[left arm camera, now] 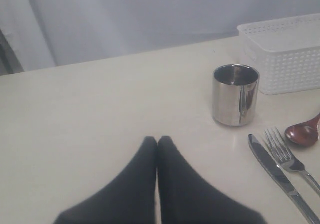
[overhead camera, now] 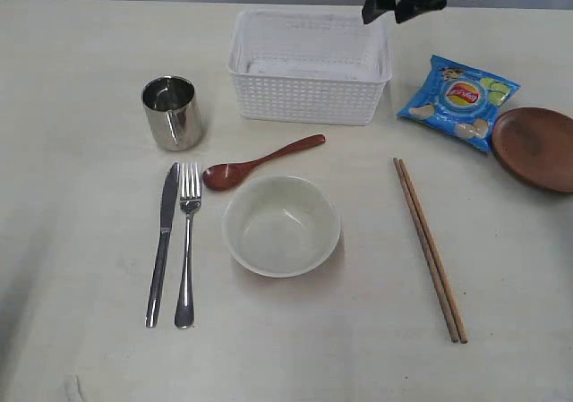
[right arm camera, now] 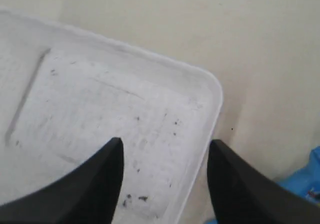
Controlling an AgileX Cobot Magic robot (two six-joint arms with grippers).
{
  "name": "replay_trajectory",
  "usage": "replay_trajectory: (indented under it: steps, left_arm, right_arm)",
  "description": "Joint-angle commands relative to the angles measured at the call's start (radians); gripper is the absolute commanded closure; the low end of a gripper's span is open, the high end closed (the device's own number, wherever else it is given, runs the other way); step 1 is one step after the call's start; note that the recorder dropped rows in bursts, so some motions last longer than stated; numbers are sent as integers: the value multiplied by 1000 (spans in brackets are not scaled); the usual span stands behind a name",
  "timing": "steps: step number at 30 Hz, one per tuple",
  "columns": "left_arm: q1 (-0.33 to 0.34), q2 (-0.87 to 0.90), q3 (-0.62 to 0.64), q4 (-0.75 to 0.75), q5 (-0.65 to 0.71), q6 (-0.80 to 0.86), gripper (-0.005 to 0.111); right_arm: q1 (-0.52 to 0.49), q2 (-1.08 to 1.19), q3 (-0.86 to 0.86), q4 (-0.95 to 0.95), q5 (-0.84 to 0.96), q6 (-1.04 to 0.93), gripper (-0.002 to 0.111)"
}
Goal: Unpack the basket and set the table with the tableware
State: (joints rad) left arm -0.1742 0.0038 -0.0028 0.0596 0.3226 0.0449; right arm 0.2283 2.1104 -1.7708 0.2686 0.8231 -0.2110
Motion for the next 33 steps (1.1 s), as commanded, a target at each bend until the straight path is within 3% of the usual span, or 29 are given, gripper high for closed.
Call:
replay_trajectory:
  steps: [1,4,12,20,33]
  left_arm:
    - [2,-4,3,-9,-1,0,107]
    - [2,-4,3,-9,-1,0,107]
    - [2,-4,3,-9,-1,0,107]
    - [2,-4,3,-9,-1,0,107]
    - [2,-4,3,-9,-1,0,107]
  right_arm:
    - [25,-50,-103,90,287,-429,63]
    - [64,-62,-111,128,398,-648,66]
    - [240,-73,36,28,398,-751,67]
    - [411,-63,124,-231,327,-785,67]
    - [437,43,139,-352,242,-802,67]
